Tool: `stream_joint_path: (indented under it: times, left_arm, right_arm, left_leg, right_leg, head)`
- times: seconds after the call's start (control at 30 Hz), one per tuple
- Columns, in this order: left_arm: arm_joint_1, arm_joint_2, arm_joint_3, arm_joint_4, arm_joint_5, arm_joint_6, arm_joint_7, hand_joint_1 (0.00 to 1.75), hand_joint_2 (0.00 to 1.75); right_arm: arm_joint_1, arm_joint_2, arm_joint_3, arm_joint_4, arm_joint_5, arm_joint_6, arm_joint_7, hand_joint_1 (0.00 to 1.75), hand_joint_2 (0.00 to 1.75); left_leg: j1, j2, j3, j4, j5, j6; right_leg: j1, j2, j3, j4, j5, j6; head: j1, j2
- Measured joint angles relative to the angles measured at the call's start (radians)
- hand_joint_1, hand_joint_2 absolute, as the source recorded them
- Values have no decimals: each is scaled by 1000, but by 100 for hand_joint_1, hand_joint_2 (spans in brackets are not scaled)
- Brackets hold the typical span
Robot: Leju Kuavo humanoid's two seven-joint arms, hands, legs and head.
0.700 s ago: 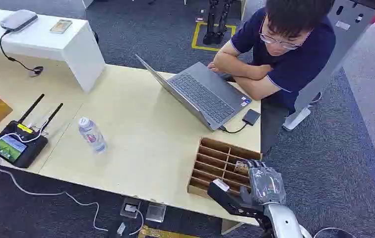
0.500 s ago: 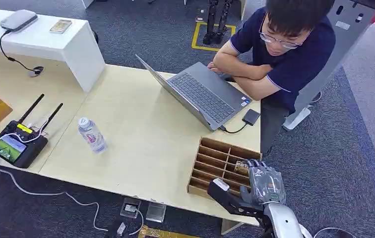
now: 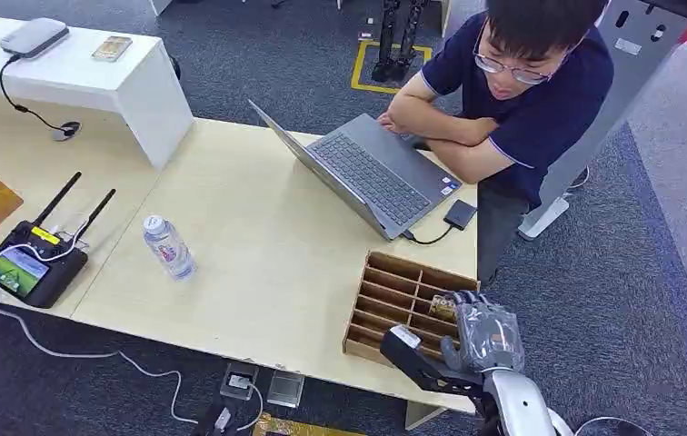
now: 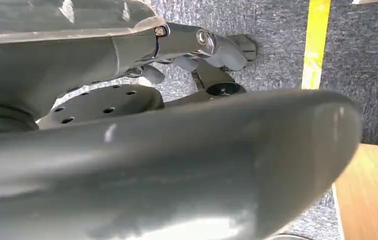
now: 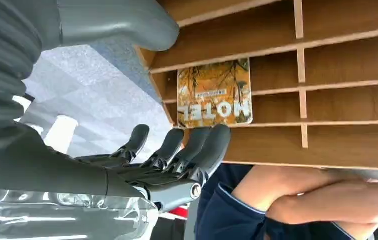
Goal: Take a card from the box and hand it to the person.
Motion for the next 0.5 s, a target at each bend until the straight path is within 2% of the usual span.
stream_joint_path:
  times: [0.03, 0.1, 0.4, 0.43, 0.5]
  left_arm:
    - [0, 0, -1, 0, -1, 0, 1, 0, 0]
    - [0, 0, -3, 0, -2, -1, 1, 0, 0]
    - [0, 0, -10, 0, -8, -1, 2, 0, 0]
    - [0, 0, -11, 0, -8, -1, 2, 0, 0]
    - [0, 0, -11, 0, -8, -1, 2, 0, 0]
  right_arm:
    - [0, 0, 0, 0, 0, 0, 0, 61, 175]
    - [0, 0, 0, 1, 0, 0, 0, 68, 175]
    - [-7, 0, 0, 4, 1, -7, -1, 68, 175]
    - [-7, 0, 0, 5, 0, -8, -1, 63, 175]
    - [-7, 0, 0, 5, -1, -10, -1, 66, 175]
  left_leg:
    - [0, 0, 0, 0, 0, 0]
    - [0, 0, 0, 0, 0, 0]
    - [0, 0, 0, 0, 0, 0]
    - [0, 0, 0, 0, 0, 0]
    - [0, 0, 0, 0, 0, 0]
  right_leg:
    - [0, 0, 0, 0, 0, 0]
    - [0, 0, 0, 0, 0, 0]
    - [0, 0, 0, 0, 0, 0]
    - [0, 0, 0, 0, 0, 0]
    - [0, 0, 0, 0, 0, 0]
  head:
    - [0, 0]
    - [0, 0]
    - [0, 0]
    - [0, 0]
    - [0, 0]
